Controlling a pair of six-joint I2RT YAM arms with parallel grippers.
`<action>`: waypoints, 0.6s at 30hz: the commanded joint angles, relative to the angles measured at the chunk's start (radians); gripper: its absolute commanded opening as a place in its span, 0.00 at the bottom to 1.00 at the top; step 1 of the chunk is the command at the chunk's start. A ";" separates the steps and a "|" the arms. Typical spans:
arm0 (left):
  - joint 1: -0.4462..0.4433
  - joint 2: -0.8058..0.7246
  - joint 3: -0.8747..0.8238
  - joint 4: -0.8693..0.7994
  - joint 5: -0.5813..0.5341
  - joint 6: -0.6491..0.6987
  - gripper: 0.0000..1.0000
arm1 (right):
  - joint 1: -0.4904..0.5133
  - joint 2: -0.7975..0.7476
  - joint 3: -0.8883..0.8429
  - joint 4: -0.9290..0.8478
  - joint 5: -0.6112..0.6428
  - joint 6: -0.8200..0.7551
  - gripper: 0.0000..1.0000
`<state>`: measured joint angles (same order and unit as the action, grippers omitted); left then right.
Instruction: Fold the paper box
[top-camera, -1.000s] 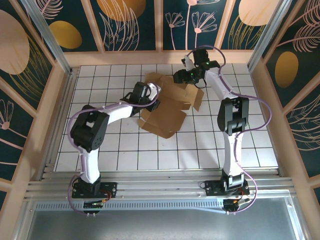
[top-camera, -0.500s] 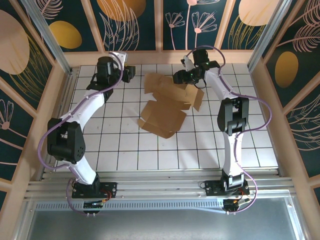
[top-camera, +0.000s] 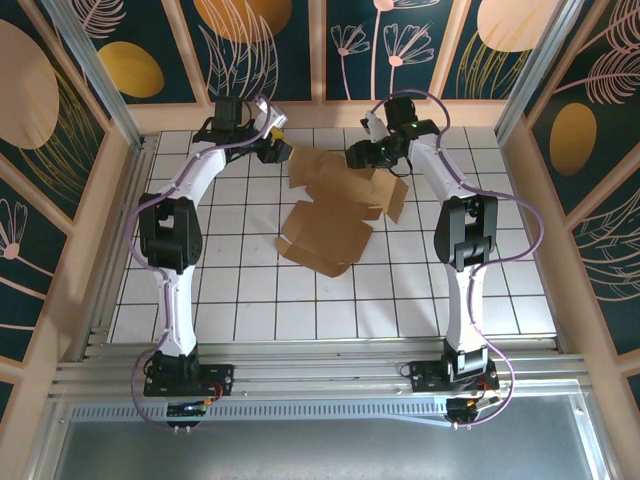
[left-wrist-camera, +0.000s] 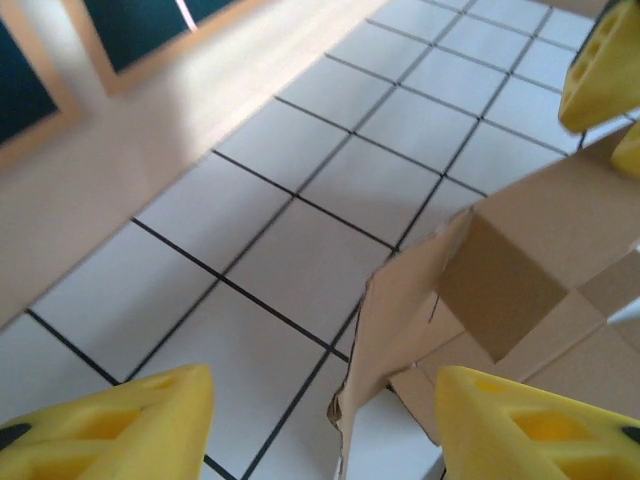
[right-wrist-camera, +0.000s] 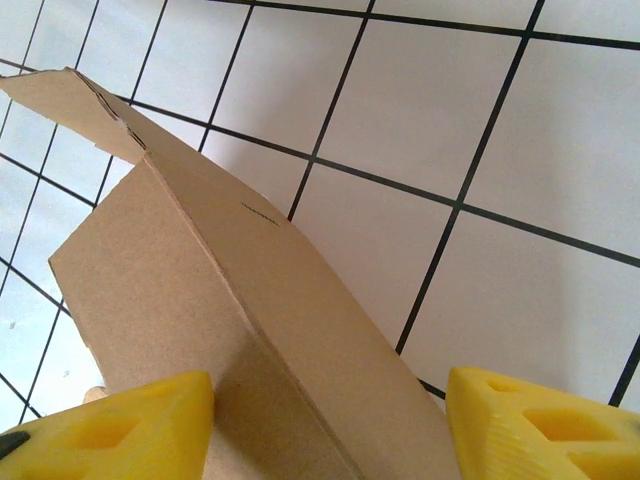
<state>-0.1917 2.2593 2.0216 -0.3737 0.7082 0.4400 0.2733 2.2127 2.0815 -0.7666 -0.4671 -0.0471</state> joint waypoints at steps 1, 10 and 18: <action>-0.002 0.034 0.020 -0.093 0.118 0.137 0.62 | 0.010 0.005 0.023 -0.063 0.028 -0.025 0.63; -0.004 0.088 -0.023 0.036 0.108 0.114 0.60 | 0.020 0.038 0.045 -0.067 0.033 -0.018 0.63; -0.020 0.163 0.058 0.021 0.119 0.115 0.55 | 0.023 0.057 0.080 -0.076 0.035 -0.013 0.63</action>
<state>-0.1986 2.3901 2.0289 -0.3408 0.7616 0.5308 0.2844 2.2417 2.1384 -0.8043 -0.4599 -0.0467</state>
